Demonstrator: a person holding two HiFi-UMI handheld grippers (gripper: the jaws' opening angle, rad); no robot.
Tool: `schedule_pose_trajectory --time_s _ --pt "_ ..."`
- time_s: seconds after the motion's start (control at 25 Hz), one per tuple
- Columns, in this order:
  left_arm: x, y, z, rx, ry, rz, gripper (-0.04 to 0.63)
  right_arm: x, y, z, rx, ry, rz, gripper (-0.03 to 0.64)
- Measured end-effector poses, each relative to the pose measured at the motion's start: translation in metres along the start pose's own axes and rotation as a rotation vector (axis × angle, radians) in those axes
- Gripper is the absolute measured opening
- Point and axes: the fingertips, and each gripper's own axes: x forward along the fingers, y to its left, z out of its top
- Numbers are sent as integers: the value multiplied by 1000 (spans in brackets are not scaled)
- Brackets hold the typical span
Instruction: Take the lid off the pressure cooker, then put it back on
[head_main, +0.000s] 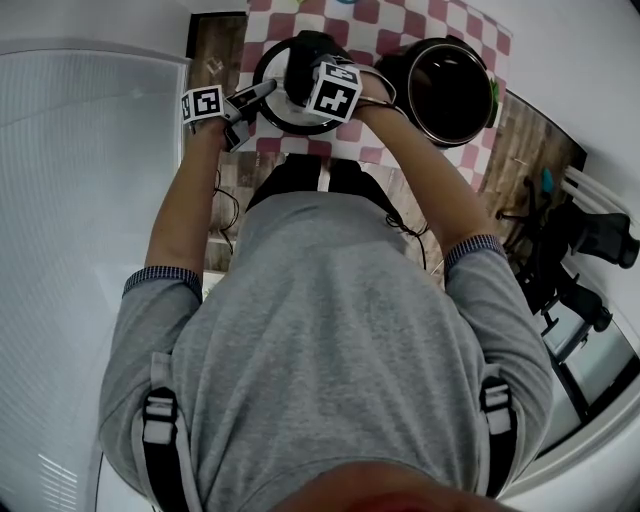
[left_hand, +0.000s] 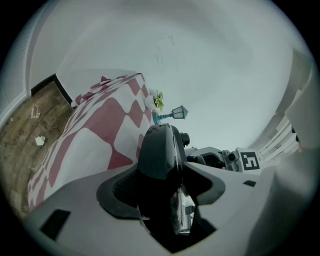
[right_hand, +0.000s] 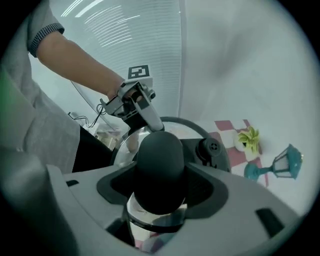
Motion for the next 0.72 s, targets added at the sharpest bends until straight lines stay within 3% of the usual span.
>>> schedule_pose_trajectory --time_s 0.56,0.72 --pt "6 33 -1 87 39 196 322 27 -4 -13 29 16 1 291" --pt "3 42 1 161 57 287 324 36 -5 -18 13 46 -10 291"
